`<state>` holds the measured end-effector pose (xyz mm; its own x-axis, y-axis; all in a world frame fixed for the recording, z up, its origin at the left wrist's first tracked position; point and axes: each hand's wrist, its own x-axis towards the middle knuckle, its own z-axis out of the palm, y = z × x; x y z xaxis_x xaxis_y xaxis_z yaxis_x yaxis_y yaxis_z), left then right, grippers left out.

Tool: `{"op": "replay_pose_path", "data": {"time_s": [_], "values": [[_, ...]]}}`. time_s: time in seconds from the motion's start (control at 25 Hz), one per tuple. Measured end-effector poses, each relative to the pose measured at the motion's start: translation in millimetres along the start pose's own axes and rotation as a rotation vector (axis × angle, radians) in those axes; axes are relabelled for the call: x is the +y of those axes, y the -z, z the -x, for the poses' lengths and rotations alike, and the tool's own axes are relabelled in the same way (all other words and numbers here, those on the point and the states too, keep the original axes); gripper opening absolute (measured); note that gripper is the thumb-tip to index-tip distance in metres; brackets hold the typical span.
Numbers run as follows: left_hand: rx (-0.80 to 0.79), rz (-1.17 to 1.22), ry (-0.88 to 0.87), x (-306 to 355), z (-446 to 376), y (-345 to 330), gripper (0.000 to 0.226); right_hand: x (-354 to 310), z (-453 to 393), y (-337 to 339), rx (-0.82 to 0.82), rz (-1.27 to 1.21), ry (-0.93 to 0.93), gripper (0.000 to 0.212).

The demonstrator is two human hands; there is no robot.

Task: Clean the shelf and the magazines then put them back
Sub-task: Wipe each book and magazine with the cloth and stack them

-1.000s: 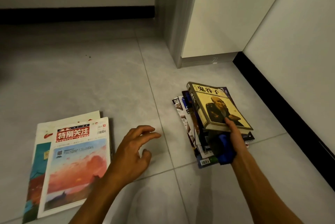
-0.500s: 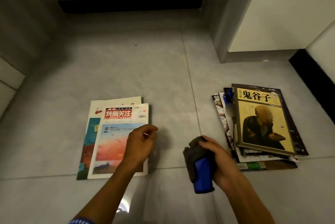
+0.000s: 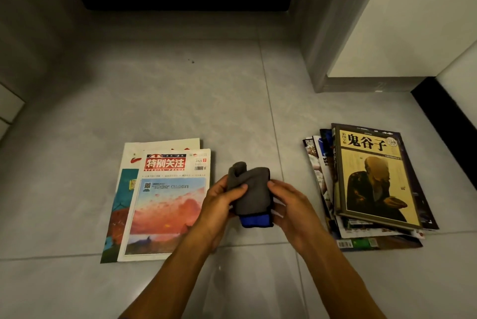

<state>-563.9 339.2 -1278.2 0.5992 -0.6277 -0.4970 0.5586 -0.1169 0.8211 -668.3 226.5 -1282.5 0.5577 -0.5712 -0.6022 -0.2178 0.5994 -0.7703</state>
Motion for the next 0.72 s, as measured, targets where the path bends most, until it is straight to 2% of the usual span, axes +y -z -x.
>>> {"op": "replay_pose_path", "data": {"time_s": [0.12, 0.2, 0.28, 0.36, 0.44, 0.48, 0.56, 0.64, 0.72], "values": [[0.019, 0.007, -0.029, 4, -3, -3, 0.027, 2, 4, -2, 0.06, 0.213, 0.154, 0.007], [0.031, -0.041, -0.036, 6, -6, -1, 0.025, -3, 4, -4, 0.097, 0.308, 0.283, 0.004], [0.017, -0.185, -0.023, 7, -7, 2, 0.025, -14, 7, -5, 0.028, 0.274, 0.369, 0.004], [0.012, -0.4, -0.117, 7, -8, 10, 0.044, -33, 12, -3, -0.124, 0.213, 0.381, 0.008], [-0.049, -0.553, -0.33, 11, -8, 17, 0.08, -58, 17, -2, -0.263, 0.29, 0.371, 0.008], [-0.09, -0.604, -0.419, 18, -7, 16, 0.088, -68, 19, -3, -0.293, 0.328, 0.365, 0.005], [-0.083, -0.692, -0.562, 30, -5, 6, 0.083, -79, 20, -8, -0.219, 0.307, 0.375, 0.009], [0.015, -0.723, -0.695, 35, 0, -9, 0.065, -78, 19, -15, -0.049, 0.185, 0.381, 0.011], [0.0, -0.684, -0.748, 35, 5, -27, 0.049, -75, 21, -21, 0.022, 0.068, 0.348, 0.011]]}}
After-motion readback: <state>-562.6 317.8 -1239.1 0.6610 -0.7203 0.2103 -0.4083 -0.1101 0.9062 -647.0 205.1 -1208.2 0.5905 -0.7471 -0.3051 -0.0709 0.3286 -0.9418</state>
